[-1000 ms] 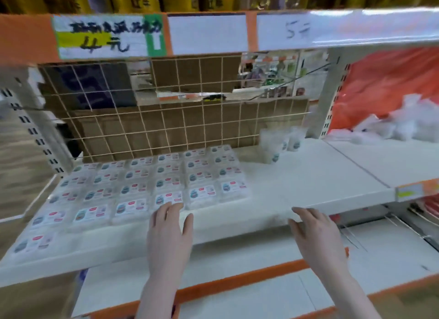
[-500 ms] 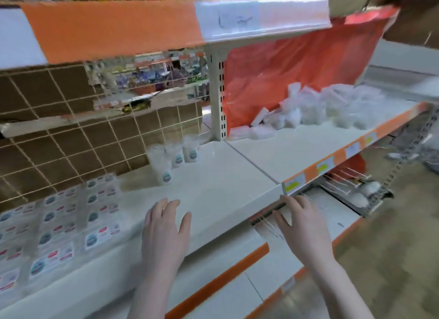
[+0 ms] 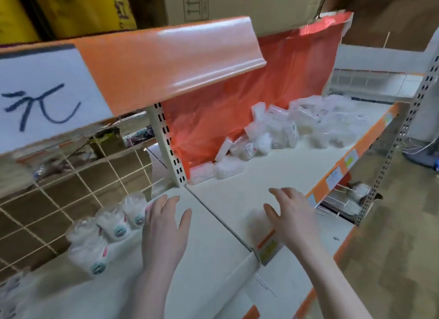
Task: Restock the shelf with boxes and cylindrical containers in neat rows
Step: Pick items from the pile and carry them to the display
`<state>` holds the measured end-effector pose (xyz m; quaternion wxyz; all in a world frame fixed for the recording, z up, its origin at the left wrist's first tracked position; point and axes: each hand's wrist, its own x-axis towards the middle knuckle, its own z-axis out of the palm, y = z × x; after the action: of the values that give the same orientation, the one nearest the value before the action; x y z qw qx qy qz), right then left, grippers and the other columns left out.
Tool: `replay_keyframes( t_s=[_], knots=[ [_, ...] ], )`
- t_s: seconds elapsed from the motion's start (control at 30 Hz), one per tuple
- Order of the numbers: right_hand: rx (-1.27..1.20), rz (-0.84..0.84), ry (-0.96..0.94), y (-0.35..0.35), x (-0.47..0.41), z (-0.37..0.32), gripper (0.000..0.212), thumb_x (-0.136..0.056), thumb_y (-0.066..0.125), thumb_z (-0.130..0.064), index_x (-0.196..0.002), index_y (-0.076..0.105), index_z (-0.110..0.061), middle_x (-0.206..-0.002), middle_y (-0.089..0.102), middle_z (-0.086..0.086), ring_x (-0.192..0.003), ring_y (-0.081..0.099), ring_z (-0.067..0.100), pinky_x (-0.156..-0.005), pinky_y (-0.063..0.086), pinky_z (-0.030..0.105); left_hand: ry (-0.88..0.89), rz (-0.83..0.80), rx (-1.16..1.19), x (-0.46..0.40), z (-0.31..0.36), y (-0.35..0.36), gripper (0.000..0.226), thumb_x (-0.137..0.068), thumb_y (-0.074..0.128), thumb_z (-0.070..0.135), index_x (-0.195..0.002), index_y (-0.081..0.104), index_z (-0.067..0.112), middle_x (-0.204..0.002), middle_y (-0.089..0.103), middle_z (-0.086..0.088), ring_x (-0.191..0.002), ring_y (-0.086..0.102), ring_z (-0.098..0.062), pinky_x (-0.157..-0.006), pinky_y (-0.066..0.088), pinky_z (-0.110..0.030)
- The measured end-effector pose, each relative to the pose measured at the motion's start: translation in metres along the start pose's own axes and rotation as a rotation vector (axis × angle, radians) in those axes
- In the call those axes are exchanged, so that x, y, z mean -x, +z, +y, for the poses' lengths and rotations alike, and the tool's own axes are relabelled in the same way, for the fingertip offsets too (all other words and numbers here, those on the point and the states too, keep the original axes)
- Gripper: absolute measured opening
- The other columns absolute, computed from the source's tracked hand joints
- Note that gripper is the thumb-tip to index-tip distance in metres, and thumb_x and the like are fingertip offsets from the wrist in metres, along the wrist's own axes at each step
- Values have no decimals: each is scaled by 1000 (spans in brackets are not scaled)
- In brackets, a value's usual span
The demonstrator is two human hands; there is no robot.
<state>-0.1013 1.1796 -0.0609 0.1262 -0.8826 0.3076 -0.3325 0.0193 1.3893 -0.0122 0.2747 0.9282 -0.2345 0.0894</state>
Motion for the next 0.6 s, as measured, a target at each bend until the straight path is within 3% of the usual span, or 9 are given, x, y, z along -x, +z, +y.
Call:
replay_keyframes(
  t_s=[0.23,0.37,0.6],
  knots=[
    [-79,-69,-59,18,-63,40,35,-76,73,-16,-109,66,-8,-100,64,14,-91,59,37,-78,46,43,-53,36,-47,-31,32,35,41,-92,55,31,-130,53,16,-139,44,-2,-130,34,-22,-104,30,-34],
    [-118,-125,-266,35,-105,67,38,-63,81,-11,-98,69,-5,-87,65,14,-75,63,37,-65,52,40,-156,112,-40,-44,57,69,40,-92,56,29,-129,55,14,-137,47,-4,-131,35,-22,-106,29,-34],
    [-173,-324,-581,58,-162,93,31,-70,58,-22,-95,68,-7,-84,63,9,-72,61,32,-57,52,38,-366,193,-42,-42,105,107,39,-91,58,27,-127,56,12,-140,46,-8,-132,35,-24,-108,27,-33]
  ],
)
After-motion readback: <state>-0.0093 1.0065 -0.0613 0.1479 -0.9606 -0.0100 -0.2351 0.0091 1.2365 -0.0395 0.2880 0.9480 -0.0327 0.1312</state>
